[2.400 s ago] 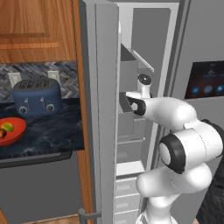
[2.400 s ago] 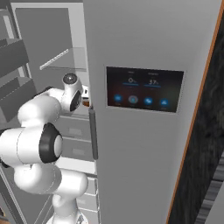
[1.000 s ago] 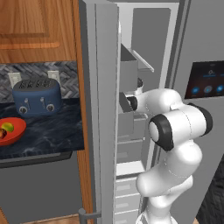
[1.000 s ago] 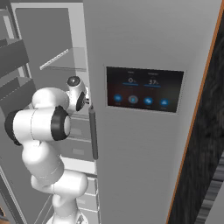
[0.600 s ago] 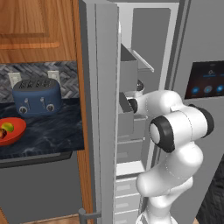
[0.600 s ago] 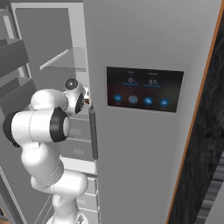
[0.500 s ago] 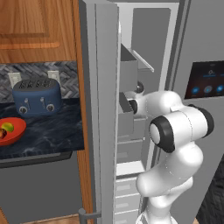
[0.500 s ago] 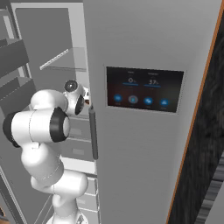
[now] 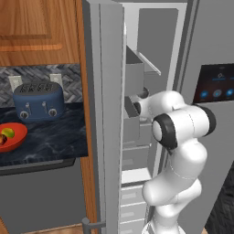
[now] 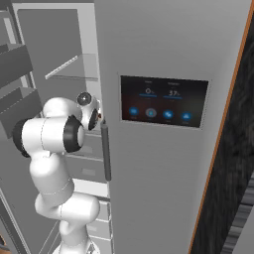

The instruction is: Take the peach, mango, and chicken drumstick from the freezer and place them in the bowl on the counter.

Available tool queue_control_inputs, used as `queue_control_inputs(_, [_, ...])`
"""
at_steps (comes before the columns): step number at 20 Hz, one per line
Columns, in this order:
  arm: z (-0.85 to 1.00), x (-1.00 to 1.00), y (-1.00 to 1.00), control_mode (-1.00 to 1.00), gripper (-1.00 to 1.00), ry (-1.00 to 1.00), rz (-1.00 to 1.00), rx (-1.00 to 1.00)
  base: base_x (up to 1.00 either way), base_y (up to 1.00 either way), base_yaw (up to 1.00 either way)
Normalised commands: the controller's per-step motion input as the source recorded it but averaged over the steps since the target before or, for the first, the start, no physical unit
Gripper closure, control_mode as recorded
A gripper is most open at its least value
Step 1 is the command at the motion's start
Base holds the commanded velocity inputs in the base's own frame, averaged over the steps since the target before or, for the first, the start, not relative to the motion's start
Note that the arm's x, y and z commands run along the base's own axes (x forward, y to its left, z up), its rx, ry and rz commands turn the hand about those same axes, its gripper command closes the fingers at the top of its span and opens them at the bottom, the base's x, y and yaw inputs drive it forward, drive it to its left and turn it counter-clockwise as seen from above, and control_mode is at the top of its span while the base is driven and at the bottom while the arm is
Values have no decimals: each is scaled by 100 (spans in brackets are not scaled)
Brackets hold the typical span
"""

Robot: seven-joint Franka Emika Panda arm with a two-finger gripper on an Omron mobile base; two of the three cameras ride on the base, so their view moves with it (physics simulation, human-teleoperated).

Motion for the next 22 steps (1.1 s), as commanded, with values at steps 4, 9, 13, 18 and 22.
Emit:
queue_control_inputs(4, [0,23,0,-100,-100,24,-4,0,0,0,0])
queue_control_inputs(9, [-1,31,0,-100,-100,15,-3,0,0,0,0])
queue_control_inputs(13, [-28,34,0,-100,-100,2,0,0,0,0,0])
queue_control_inputs(18, [-79,3,0,-100,-100,1,0,0,0,0,0])
queue_control_inputs(22, [-73,-6,0,-100,-100,0,-1,0,0,0,0])
